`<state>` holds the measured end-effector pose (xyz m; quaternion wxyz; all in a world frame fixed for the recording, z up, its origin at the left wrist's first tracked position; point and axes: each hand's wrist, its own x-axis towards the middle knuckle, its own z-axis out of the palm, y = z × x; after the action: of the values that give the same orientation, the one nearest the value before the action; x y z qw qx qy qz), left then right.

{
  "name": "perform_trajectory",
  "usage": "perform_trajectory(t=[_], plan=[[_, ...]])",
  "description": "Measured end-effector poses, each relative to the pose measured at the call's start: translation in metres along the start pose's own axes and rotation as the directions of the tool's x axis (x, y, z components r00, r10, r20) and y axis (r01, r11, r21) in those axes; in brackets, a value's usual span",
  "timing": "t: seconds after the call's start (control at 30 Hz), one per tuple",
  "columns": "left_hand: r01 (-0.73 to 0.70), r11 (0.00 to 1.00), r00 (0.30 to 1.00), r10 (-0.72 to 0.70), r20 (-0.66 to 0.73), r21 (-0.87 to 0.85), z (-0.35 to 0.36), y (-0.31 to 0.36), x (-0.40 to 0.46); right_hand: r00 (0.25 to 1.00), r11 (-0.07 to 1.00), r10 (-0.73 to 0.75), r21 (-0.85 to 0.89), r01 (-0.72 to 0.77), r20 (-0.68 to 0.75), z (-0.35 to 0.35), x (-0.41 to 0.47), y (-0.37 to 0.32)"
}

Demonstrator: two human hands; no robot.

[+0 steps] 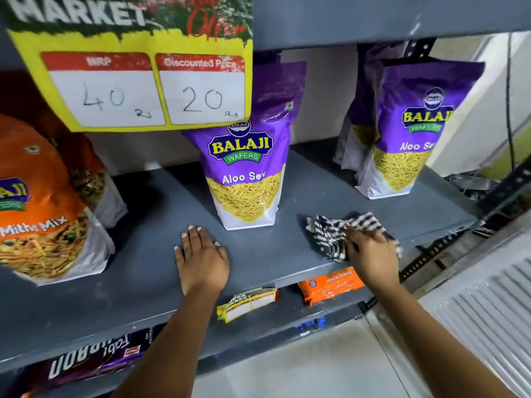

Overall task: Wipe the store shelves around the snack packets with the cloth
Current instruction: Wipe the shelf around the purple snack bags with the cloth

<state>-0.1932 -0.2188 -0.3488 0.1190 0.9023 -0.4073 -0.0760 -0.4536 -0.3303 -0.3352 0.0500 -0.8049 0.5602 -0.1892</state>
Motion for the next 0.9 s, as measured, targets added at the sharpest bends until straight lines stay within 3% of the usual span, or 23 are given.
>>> perform_trajectory(t=[0.1, 0.17, 0.23, 0.3, 0.37, 0.43, 0.63, 0.77, 0.83, 0.9], plan=[[0.002, 1.000, 1.000, -0.002, -0.005, 0.003, 0.000, 0.000, 0.000, 0.985, 0.981, 0.161, 0.118, -0.154, -0.054, -0.009, 0.006, -0.017], [0.000, 1.000, 1.000, 0.000, -0.007, 0.001, 0.001, 0.000, 0.000, 0.973, 0.970, 0.181, 0.192, -0.152, -0.145, -0.012, 0.010, -0.049], [-0.007, 1.000, 1.000, 0.007, -0.012, 0.001, 0.002, -0.001, 0.001, 0.991, 0.981, 0.004, 0.195, 0.023, -0.135, -0.003, -0.007, -0.096], [-0.008, 1.000, 1.000, 0.008, -0.001, 0.010, 0.002, -0.004, 0.002, 0.985, 0.975, -0.171, 0.142, 0.170, -0.005, 0.019, -0.039, -0.129], [-0.013, 1.000, 1.000, 0.013, 0.004, 0.010, 0.003, -0.004, 0.002, 0.963, 0.957, -0.269, 0.113, 0.266, 0.008, 0.038, -0.053, -0.119], [-0.017, 1.000, 1.000, 0.017, -0.019, -0.001, 0.003, -0.004, 0.003, 0.962, 0.955, -0.265, 0.116, 0.271, -0.067, 0.042, -0.038, -0.085], [-0.009, 1.000, 0.999, 0.009, -0.034, -0.008, 0.004, -0.004, 0.003, 0.982, 0.985, 0.168, 0.065, -0.163, -0.084, 0.007, 0.017, 0.046], [-0.008, 1.000, 0.999, 0.008, -0.043, 0.000, 0.005, -0.003, 0.003, 0.815, 0.814, 0.577, 0.114, -0.570, -0.043, -0.038, 0.046, 0.111], [-0.007, 1.000, 0.999, 0.007, -0.043, 0.002, 0.005, -0.003, 0.004, 0.802, 0.807, 0.586, 0.179, -0.563, -0.118, -0.046, 0.048, 0.090], [-0.005, 1.000, 0.999, 0.006, -0.043, 0.008, 0.006, -0.003, 0.004, 0.904, 0.908, 0.406, 0.172, -0.382, -0.132, -0.031, 0.030, 0.033]])
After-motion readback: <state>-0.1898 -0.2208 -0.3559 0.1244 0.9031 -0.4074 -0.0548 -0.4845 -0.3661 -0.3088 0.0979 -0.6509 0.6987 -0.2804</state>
